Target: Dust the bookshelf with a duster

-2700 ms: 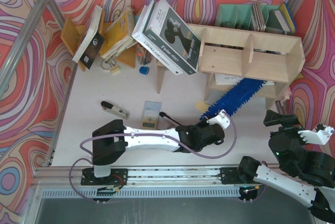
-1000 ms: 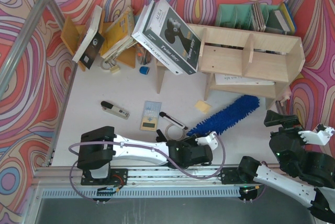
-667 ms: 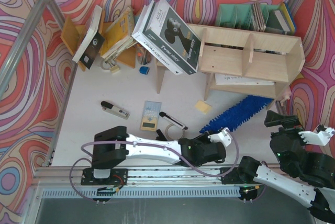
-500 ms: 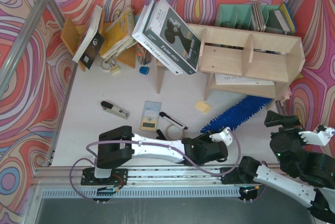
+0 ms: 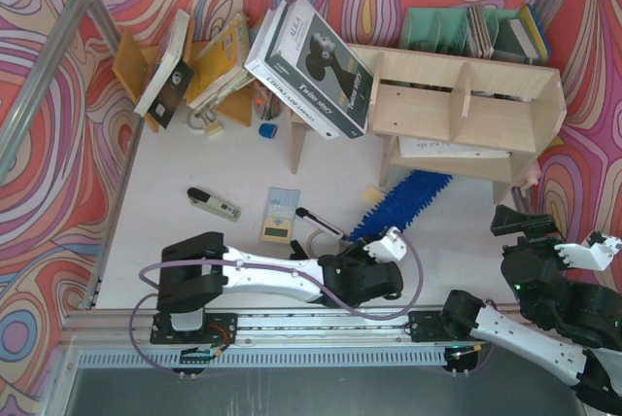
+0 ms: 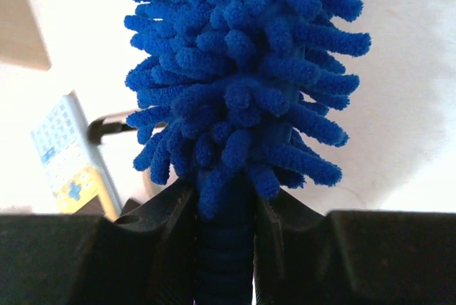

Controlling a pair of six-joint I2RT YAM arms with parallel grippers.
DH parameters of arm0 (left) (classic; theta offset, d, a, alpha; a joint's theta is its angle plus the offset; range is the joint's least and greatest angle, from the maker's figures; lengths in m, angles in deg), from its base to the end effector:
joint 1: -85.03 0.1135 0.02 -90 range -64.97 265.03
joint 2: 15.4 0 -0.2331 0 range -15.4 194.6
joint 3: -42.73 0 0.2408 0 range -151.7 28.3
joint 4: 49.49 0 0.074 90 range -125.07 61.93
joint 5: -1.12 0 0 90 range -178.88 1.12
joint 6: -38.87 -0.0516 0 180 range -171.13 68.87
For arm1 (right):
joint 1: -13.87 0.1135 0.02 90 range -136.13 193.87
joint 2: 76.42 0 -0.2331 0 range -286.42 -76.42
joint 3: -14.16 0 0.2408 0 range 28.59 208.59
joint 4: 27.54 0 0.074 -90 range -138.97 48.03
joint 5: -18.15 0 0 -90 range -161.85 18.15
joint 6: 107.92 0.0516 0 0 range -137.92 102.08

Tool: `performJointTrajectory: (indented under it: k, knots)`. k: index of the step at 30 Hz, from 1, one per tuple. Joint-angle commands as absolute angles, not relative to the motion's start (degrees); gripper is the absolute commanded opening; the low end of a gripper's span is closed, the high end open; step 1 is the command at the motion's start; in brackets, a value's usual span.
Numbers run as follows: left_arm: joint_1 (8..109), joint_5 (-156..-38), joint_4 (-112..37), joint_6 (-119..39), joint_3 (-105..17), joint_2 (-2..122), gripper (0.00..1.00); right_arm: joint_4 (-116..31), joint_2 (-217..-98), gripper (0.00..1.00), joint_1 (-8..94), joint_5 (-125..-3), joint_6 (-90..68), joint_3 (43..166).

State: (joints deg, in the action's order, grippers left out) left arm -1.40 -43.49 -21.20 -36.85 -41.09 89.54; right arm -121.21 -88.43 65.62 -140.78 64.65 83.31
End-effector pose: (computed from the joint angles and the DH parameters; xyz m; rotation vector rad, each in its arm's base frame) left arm 0.0601 -0.3734 0.1682 0.9780 1.8962 -0.0378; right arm 0.0360 -0.0321 0.3092 1.0185 1.4829 0.3363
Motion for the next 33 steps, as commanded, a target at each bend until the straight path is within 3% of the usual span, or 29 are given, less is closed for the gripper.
performJointTrajectory:
  k: [1, 9, 20, 28, 33]
  knots:
    - [-1.07, -32.31, -16.81, -26.16, -38.28, 82.76, 0.00, -122.94, -88.15, 0.99, 65.83, -141.90, 65.64, 82.90]
    - [-1.12, -29.01, -4.29, -13.27, -38.73, 80.88, 0.00, -122.99, -88.24, 0.99, 65.86, -141.88, 65.75, 82.90]
    - [-1.01, -32.27, 7.48, -14.23, -49.80, 89.63, 0.00, -123.02, -87.94, 0.99, 65.87, -141.81, 65.74, 82.90]
    - [-1.14, -41.04, 6.32, -19.23, -48.32, 89.65, 0.00, -122.96, -87.86, 0.99, 65.86, -141.81, 65.76, 82.90]
    - [-2.68, -38.06, 7.74, -19.01, -48.81, 87.58, 0.00, -122.92, -87.68, 0.99, 65.86, -141.81, 65.75, 82.90]
